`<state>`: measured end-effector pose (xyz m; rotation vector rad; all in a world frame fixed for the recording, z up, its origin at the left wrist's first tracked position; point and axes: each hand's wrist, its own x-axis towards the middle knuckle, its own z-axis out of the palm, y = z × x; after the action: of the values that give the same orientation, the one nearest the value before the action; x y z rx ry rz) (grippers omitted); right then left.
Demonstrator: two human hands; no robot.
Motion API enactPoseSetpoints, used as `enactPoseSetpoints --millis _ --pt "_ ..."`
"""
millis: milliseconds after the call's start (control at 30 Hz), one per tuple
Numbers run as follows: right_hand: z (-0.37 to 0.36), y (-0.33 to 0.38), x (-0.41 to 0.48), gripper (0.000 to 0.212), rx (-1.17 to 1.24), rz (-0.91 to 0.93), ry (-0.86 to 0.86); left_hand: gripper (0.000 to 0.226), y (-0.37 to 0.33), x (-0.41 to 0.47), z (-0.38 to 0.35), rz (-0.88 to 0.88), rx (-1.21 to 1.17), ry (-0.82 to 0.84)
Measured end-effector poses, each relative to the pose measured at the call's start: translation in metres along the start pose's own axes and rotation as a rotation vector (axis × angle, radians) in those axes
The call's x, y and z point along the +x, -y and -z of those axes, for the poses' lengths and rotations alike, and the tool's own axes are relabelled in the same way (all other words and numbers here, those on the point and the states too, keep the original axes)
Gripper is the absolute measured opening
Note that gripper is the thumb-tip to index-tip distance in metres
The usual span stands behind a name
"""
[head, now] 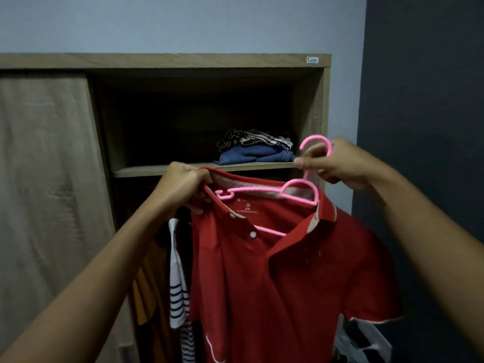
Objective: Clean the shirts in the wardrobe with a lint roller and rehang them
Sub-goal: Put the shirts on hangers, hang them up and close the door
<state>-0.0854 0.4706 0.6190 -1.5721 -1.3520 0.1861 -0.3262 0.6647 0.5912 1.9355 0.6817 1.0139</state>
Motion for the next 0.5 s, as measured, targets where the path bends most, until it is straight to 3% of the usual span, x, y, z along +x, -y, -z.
enactPoseSetpoints --millis 233,367,500 --pt "-0.012 0.038 0.012 0.019 -0.048 0.007 -0.027 0.029 0.004 0.009 -0.007 -0.046 0.025 0.031" --pt "-0.061 0.03 0.023 0.022 -0.131 -0.025 0.111 0.033 0.002 0.012 -0.012 -0.131 0.135 0.074" --pt "-0.057 0.043 0.031 0.023 -0.055 0.089 -0.07 0.037 0.004 0.011 -0.011 -0.232 0.309 0.114"
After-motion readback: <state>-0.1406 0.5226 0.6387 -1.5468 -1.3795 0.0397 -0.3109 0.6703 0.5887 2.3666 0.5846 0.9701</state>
